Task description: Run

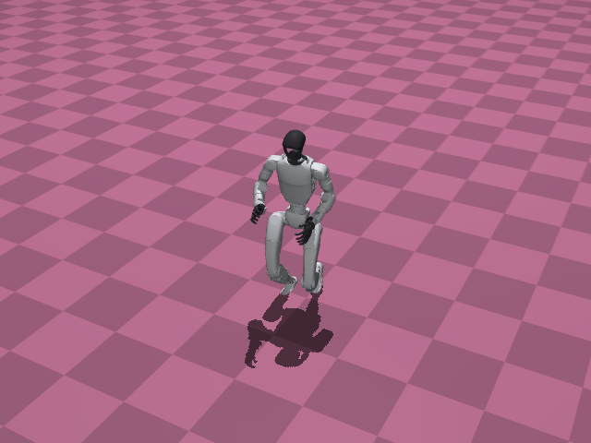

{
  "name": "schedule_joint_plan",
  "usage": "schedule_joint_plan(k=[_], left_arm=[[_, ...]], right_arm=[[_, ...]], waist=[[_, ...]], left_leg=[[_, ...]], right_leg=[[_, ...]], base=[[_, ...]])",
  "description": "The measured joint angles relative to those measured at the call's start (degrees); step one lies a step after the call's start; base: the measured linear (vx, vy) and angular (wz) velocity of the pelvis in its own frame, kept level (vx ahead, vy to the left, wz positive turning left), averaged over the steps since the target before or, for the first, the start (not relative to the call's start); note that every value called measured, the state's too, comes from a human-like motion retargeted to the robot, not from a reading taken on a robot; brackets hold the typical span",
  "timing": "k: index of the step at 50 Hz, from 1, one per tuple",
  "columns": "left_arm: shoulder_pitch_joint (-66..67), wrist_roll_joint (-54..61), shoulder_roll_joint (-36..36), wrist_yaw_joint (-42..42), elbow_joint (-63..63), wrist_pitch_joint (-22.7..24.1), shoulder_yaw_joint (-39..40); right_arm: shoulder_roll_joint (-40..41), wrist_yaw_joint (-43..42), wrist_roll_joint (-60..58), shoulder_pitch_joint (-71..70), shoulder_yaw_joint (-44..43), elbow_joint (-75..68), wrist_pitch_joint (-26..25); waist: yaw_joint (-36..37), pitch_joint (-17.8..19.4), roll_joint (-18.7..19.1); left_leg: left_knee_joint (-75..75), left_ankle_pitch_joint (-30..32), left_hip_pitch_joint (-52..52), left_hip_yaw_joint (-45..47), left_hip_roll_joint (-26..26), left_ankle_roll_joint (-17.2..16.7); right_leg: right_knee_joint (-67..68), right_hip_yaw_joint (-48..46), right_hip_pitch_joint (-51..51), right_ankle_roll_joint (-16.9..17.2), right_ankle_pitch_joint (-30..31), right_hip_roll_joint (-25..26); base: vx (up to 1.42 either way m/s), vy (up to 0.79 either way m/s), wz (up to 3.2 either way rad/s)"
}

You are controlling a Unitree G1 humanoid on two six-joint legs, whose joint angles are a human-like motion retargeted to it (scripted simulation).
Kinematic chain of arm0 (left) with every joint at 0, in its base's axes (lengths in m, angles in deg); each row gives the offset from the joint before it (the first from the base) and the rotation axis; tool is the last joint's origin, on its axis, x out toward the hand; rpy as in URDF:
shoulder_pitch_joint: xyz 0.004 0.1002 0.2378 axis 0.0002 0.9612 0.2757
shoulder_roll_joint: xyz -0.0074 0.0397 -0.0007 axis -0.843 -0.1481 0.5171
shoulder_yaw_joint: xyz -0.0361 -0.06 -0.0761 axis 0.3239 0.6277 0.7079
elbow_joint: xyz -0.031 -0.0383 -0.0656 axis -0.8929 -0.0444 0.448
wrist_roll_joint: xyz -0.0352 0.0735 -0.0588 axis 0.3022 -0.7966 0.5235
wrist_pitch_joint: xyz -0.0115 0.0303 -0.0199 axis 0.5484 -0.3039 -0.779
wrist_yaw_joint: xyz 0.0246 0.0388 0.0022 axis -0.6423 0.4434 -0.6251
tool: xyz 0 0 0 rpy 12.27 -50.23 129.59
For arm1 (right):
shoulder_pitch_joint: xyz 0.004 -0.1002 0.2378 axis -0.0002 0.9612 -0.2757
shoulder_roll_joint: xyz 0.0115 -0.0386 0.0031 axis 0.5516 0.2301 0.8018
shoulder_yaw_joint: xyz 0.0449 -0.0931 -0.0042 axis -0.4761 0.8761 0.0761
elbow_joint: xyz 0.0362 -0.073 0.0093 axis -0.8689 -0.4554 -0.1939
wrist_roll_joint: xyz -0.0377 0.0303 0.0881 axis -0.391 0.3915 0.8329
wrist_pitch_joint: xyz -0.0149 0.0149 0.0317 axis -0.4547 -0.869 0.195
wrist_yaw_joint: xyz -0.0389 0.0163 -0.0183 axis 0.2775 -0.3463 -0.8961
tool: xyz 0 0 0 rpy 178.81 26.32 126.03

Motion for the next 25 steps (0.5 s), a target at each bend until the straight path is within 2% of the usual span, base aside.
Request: schedule_joint_plan(k=[2, 5, 8, 10, 12, 15, 18, 20, 23, 25], left_arm=[[6.24, 1.32, -0.86, 2.67, 1.39, 0.71, 1.59], [13.81, 2.98, -2.52, 5.66, 1.87, 1.66, 3.58], [16.87, 3.64, -2.65, 5.27, 1.10, 1.28, 5.03], [16.75, 2.53, -2.46, 4.01, 0.19, 1.01, 5.67], [13.51, 0.01, -2.55, 1.56, -1.40, 0.49, 6.40], [2.36, -4.21, -3.28, -3.39, -3.72, -1.39, 6.66], [-10.75, -4.43, -3.38, -5.74, -6.87, -1.97, 6.18], [-16.26, -3.93, -3.55, -5.33, -9.83, -0.56, 5.45], [-19.60, -4.56, -4.05, -3.45, -13.10, 2.32, 2.94], [-19.49, -5.11, -4.05, -2.25, -14.44, 3.06, 1.54]], right_arm=[[-0.17, -1.15, 0.08, -3.07, -0.76, 3.27, 0.63], [-0.81, -1.81, 0.00, -4.84, -1.27, 7.43, 1.60], [-1.08, -0.92, -1.31, -4.63, -1.12, 8.64, 1.57], [-0.77, -0.09, -2.57, -2.73, -0.56, 8.02, 1.28], [-0.02, 0.57, -4.37, 0.24, -0.18, 6.07, 0.43], [1.11, 1.08, -6.43, 5.12, 0.36, 1.18, -0.73], [0.29, 2.57, -4.29, 9.37, 0.99, -1.99, -0.99], [-0.81, 4.29, -1.52, 12.53, 1.13, -2.43, -1.16], [-2.00, 6.60, 1.77, 16.01, 0.59, -2.33, -1.48], [-2.12, 7.05, 3.16, 16.73, 0.27, -1.63, -1.46]], waist=[[2.25, -0.81, -2.60], [4.46, -2.62, -6.62], [3.84, -3.35, -9.74], [2.76, -3.18, -10.78], [0.96, -2.31, -11.66], [-2.82, -0.81, -11.75], [-7.04, -0.27, -8.13], [-9.70, -0.56, -5.00], [-11.33, -1.36, 0.15], [-11.17, -1.55, 2.91]], left_leg=[[-9.93, -1.51, -5.05, 2.86, -3.45, 0.49], [-30.50, -0.04, -8.73, 6.76, -10.67, -1.69], [-41.20, 1.37, -8.31, 7.70, -18.26, -1.21], [-36.94, 0.06, -7.65, 7.59, -20.76, 1.18], [-31.34, -4.34, -5.14, 7.15, -22.73, 4.31], [-29.29, -11.00, 2.45, 5.17, -24.23, 6.18], [-34.88, -11.28, 13.68, 1.89, -21.65, 2.49], [-38.04, -7.57, 20.38, 0.40, -18.22, -1.63], [-35.33, 3.16, 25.29, -0.61, -10.82, -8.13], [-27.77, 10.16, 25.00, -0.86, -6.07, -10.50]], right_leg=[[-3.09, 2.04, 5.41, 3.75, 2.88, -2.18], [-5.76, 3.14, 12.24, 10.63, 10.68, -7.39], [0.97, 3.19, 15.30, 14.49, 17.56, -13.44], [10.14, 3.05, 15.49, 14.69, 21.34, -16.98], [20.91, 3.18, 12.87, 12.77, 22.13, -21.29], [31.28, 4.26, 3.25, 7.43, 16.49, -25.27], [25.73, 2.25, -7.84, 4.76, 11.64, -21.72], [15.14, -0.65, -12.33, 5.15, 11.27, -17.17], [-4.94, -3.33, -14.15, 7.90, 14.93, -7.19], [-11.33, -4.16, -13.82, 7.75, 16.88, -2.00]], base=[[0.03, 0.03, 0.05], [0.05, 0.07, 0.25], [-0.01, 0.07, 0.21], [-0.02, 0.02, -0.10], [-0.04, 0.06, -0.32], [-0.03, 0.06, -0.35], [0.00, 0.01, -0.16], [0.01, -0.03, -0.04], [-0.01, -0.08, -0.19], [-0.06, -0.07, -0.26]])
